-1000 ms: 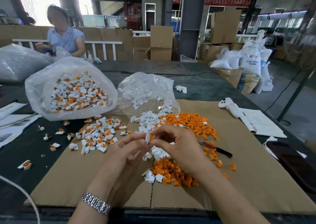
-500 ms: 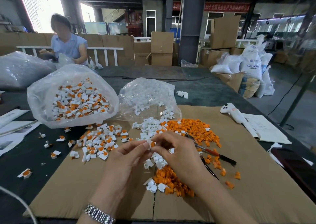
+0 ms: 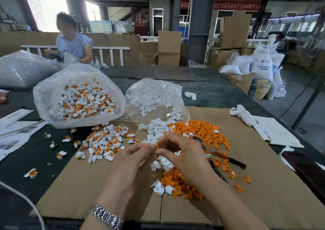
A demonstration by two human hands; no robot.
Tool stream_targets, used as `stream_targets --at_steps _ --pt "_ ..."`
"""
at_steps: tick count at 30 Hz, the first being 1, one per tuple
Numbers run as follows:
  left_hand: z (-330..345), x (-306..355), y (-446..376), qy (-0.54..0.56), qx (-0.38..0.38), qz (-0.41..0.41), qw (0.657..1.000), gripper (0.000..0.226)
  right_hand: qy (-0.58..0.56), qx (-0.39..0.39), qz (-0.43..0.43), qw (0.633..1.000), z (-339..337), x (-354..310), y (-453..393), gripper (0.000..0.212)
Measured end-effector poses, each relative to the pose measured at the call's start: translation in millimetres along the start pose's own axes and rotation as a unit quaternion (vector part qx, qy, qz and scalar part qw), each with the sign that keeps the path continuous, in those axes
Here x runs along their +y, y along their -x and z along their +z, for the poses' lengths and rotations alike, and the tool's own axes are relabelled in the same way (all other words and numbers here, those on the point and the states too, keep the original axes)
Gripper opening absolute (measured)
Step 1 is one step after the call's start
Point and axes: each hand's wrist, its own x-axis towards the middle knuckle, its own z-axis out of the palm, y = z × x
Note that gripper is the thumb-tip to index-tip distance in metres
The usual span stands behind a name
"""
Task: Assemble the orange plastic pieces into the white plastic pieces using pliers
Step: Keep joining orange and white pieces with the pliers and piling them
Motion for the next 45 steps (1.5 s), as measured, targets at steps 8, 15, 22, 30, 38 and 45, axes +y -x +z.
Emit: stream_targets --at_steps 8,15,22,30,38,45 --pt "-2 -1 0 0.003 -0.001 -0.013 1.0 0.015 -0.028 0.005 0.013 1.0 2 1 3 0.012" --pt "-4 -2 -3 0.034 0.029 -0.041 0.998 0.021 0.039 0.026 0.127 0.991 -19 20 0 0.031" --pt "-8 -4 -10 0.002 0.05 -0.021 0.999 0.032 0.409 -0.122 0.317 0.847 -48 65 -2 0.06" --pt "0 -3 -11 0.006 0.065 -0.016 0.998 0.035 0.384 -0.084 0.287 0.874 -53 62 -6 0.023" --pt "10 0 -21 0.019 0.05 0.007 0.999 0.035 0.055 -0.239 0.296 0.923 -57 -14 -26 0.024" --pt "10 -1 -23 0.019 0.06 0.017 0.998 0.022 0.061 -0.271 0.251 0.927 -39 -36 -27 0.028"
